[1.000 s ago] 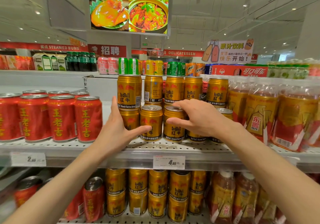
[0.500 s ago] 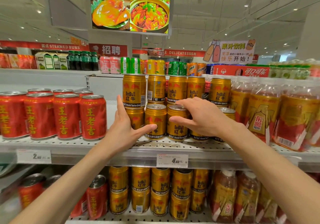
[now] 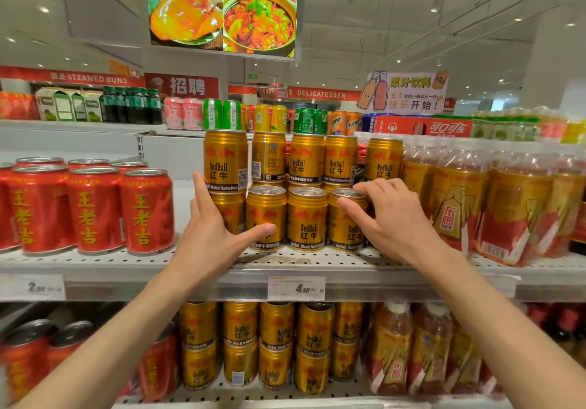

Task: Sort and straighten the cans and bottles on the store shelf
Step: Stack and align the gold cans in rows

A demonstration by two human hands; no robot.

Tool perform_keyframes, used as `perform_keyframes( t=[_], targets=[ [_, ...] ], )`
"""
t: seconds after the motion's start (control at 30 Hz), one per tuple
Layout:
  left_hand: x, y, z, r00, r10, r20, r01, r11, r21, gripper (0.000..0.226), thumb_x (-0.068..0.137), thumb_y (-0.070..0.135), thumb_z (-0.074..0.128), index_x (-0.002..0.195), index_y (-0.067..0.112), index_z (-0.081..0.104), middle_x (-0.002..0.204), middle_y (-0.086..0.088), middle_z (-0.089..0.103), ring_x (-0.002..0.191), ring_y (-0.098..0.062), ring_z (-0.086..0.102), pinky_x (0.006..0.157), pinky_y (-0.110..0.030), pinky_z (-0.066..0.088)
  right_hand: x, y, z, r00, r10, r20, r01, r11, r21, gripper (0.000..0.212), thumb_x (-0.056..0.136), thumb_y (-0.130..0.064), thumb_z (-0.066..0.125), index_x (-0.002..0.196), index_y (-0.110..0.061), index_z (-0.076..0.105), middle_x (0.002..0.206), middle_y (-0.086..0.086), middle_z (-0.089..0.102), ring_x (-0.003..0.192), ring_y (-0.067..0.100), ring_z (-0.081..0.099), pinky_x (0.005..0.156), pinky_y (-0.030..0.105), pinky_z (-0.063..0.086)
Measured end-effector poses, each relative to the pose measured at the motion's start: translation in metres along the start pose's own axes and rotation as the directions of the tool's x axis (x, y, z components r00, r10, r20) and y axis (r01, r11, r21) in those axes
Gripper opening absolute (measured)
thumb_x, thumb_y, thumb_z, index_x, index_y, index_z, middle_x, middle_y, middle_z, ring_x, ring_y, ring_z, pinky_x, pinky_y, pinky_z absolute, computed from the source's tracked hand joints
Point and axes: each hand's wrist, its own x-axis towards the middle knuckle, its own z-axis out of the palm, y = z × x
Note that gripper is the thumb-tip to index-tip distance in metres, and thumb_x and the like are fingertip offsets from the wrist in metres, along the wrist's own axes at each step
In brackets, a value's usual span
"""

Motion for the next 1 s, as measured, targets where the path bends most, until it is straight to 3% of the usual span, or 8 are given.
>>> perform_keyframes(
  t=[0.27,0.4,0.5,0.63,0.7,0.77,0.83,1.0],
  targets=[
    [-0.002,-0.004,-0.002,1.0,0.018,-0.01,-0.018,1.0,-0.015,0.138,0.064,0.073,0.074,0.155,0.032,-0.022,0.164,-0.003,0.019,0.148,-0.022,0.027,0.115,-0.047,0.03,-0.008,-0.002,0.009,0.995,0.025,-0.093,-0.02,0.998,0.052,0.072,0.093,-0.073,0.028,0.135,-0.023,0.058,0.14,-0.002,0.056,0.137,0.019,0.041,0.114,0.054,0.033],
    [-0.015,-0.011,-0.009,0.991,0.11,-0.072,-0.112,0.993,-0.023,0.11,0.078,0.066,0.069,0.158,0.033,0.001,0.162,0.004,0.024,0.147,-0.013,0.027,0.117,-0.041,0.03,-0.027,-0.006,0.014,0.989,0.06,-0.133,-0.045,0.993,0.113,0.066,0.095,-0.06,0.049,0.147,-0.019,0.047,0.16,0.004,0.036,0.152,0.022,0.022,0.122,0.055,0.024],
    [-0.037,-0.017,-0.012,0.974,0.197,-0.109,-0.205,0.976,-0.072,0.085,0.088,0.048,0.067,0.156,0.032,0.019,0.159,0.009,0.028,0.145,-0.005,0.029,0.118,-0.036,0.03,-0.053,-0.013,0.013,0.983,0.079,-0.168,-0.046,0.98,0.193,0.064,0.095,-0.047,0.058,0.15,-0.017,0.044,0.166,0.003,0.025,0.155,0.018,0.011,0.124,0.041,0.014],
    [-0.069,-0.024,-0.018,0.955,0.279,-0.1,-0.292,0.943,-0.157,0.06,0.091,0.034,0.067,0.145,0.031,0.042,0.148,0.015,0.044,0.132,0.004,0.044,0.107,-0.019,0.042,-0.093,-0.032,0.009,0.98,0.157,-0.118,-0.113,0.942,0.316,0.062,0.094,-0.044,0.059,0.151,-0.027,0.043,0.166,-0.01,0.023,0.153,0.01,0.017,0.12,0.036,0.017],
    [-0.084,-0.027,-0.019,0.955,0.287,-0.081,-0.297,0.936,-0.187,0.05,0.09,0.029,0.069,0.137,0.03,0.051,0.134,0.016,0.056,0.123,-0.001,0.055,0.1,-0.019,0.047,-0.116,-0.043,0.01,0.976,0.196,-0.096,-0.145,0.911,0.387,0.058,0.093,-0.046,0.06,0.147,-0.032,0.046,0.162,-0.017,0.03,0.148,0.001,0.024,0.118,0.03,0.023],
    [-0.099,-0.034,-0.018,0.964,0.263,-0.047,-0.266,0.927,-0.266,0.043,0.089,0.023,0.071,0.129,0.03,0.056,0.12,0.015,0.066,0.113,-0.009,0.064,0.094,-0.02,0.05,-0.14,-0.054,0.013,0.967,0.231,-0.111,-0.155,0.874,0.46,0.049,0.092,-0.04,0.062,0.14,-0.034,0.052,0.151,-0.022,0.043,0.138,-0.009,0.036,0.112,0.014,0.027],
    [-0.112,-0.043,-0.014,0.98,0.198,0.027,-0.176,0.917,-0.359,0.039,0.089,0.019,0.071,0.125,0.031,0.059,0.11,0.013,0.071,0.104,-0.01,0.067,0.086,-0.014,0.049,-0.163,-0.062,0.02,0.947,0.306,-0.095,-0.208,0.812,0.546,0.04,0.092,-0.033,0.065,0.131,-0.033,0.058,0.131,-0.021,0.058,0.121,-0.009,0.053,0.096,0.002,0.036],
    [-0.134,-0.068,0.011,0.978,0.033,0.206,0.063,0.893,-0.445,0.035,0.086,0.033,0.067,0.12,0.036,0.059,0.1,0.015,0.072,0.096,-0.008,0.067,0.08,-0.015,0.051,-0.212,-0.058,0.051,0.839,0.492,0.232,-0.504,0.543,0.672,0.026,0.093,-0.029,0.067,0.118,-0.036,0.062,0.095,-0.015,0.07,0.081,0.008,0.066,0.072,0.019,0.055]
  ],
)
